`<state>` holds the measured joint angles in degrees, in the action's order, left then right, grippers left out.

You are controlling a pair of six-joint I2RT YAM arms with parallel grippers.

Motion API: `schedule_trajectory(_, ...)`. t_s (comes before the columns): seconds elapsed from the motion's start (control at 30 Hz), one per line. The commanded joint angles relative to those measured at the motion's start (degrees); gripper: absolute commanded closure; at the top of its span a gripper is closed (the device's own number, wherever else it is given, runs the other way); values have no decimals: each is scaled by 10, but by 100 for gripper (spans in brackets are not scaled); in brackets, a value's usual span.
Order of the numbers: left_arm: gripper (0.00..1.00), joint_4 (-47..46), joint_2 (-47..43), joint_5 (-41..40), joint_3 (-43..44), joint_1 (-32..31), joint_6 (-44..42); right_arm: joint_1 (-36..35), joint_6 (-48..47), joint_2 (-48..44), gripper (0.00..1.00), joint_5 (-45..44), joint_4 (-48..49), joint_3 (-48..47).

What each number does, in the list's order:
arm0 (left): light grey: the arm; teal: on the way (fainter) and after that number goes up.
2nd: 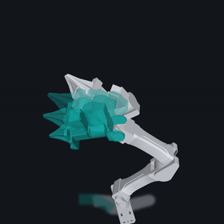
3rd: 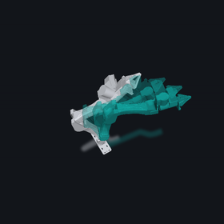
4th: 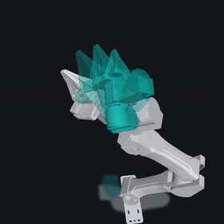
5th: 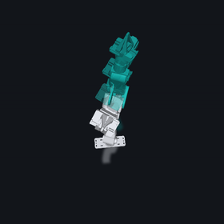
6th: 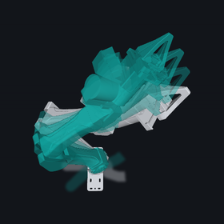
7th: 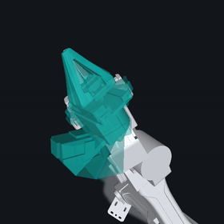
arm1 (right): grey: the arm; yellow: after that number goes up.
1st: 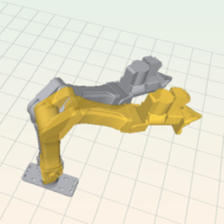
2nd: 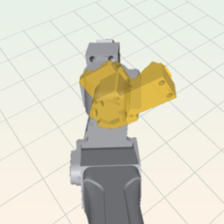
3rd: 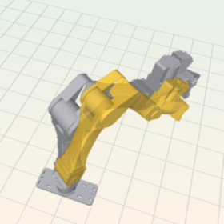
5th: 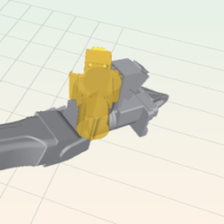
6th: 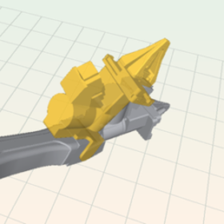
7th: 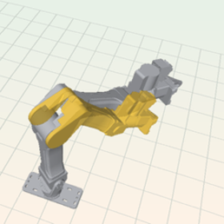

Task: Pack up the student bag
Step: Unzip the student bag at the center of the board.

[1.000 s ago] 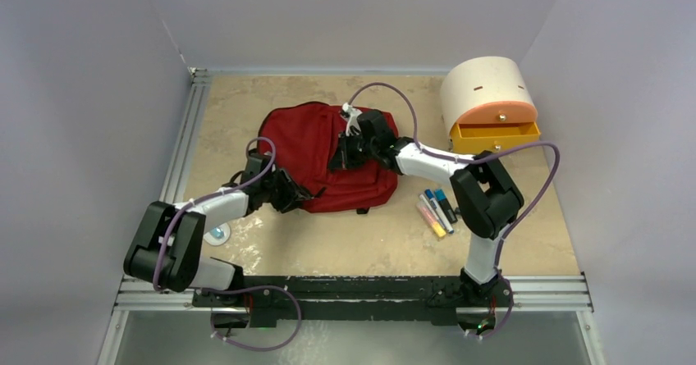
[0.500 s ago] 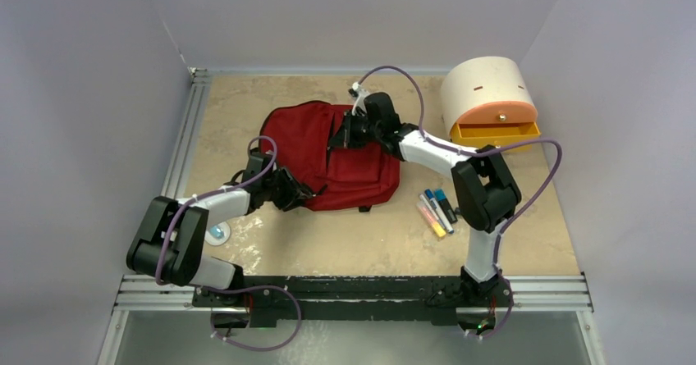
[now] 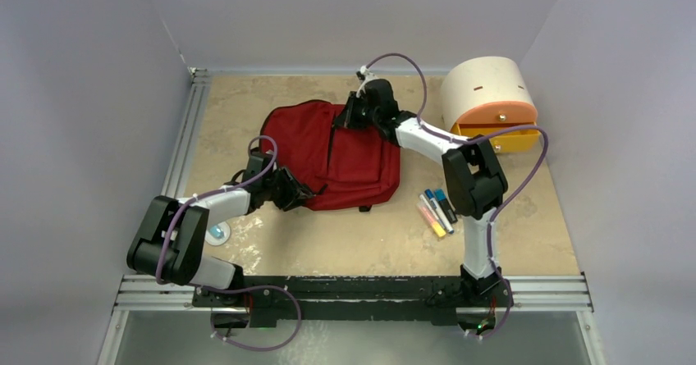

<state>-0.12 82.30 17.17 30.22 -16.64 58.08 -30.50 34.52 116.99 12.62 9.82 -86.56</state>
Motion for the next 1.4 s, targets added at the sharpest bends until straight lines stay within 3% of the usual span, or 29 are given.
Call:
schedule_trajectory(0.0, 66, 61, 30, -71, -17, -5, -25, 13, 5, -6, 100, -51, 55, -39)
schedule_trajectory(0.5, 66, 63, 29, -74, -17, -5, -28, 41, 70, 47, 100, -114, 126, -57)
schedule_trajectory(0.87, 66, 64, 28, -77, -16, -6, -29, 48, 78, 81, 100, -104, 183, -68)
schedule_trajectory(1.37, 66, 65, 27, -80, -16, -6, -32, 51, 34, 140, 100, -123, 162, -137)
